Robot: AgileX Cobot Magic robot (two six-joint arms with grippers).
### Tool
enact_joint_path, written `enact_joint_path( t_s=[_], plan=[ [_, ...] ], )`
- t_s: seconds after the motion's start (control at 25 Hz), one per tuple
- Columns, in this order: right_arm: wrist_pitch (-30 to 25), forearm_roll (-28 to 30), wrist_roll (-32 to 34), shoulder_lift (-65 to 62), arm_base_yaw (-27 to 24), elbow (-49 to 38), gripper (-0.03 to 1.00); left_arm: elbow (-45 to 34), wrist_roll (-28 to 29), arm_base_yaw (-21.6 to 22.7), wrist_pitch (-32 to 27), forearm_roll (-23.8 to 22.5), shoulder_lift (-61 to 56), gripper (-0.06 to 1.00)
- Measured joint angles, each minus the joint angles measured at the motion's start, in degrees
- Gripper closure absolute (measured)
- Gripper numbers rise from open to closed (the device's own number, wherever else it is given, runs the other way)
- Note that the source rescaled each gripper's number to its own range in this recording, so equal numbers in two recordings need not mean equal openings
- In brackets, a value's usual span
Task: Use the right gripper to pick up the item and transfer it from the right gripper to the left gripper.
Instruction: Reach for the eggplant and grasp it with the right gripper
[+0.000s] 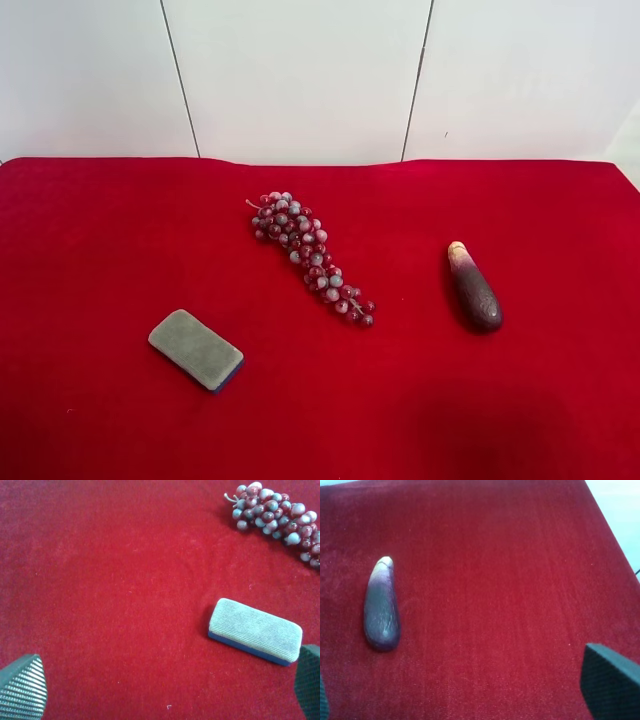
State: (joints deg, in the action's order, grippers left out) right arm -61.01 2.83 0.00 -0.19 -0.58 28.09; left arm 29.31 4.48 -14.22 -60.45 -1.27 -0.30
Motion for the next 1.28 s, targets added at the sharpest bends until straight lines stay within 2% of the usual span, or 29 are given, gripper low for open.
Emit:
enact_joint_path(
  t_s=[0.84, 1.04, 1.28],
  plan=[
    [0.0, 0.0, 0.0, 0.0, 0.0, 0.0, -0.03, 0.0, 0.0, 0.0, 0.0, 0.0, 0.0, -0.06],
    [0.0, 0.0, 3.1, 0.0, 0.0, 0.0, -0.03, 0.0, 0.0, 0.0, 0.0, 0.0, 0.0, -0.06],
    [1.3, 0.0, 4.2, 0.0, 0.0, 0.2, 0.16, 0.0, 0.0, 0.0, 0.0, 0.0, 0.0, -0.06]
  ],
)
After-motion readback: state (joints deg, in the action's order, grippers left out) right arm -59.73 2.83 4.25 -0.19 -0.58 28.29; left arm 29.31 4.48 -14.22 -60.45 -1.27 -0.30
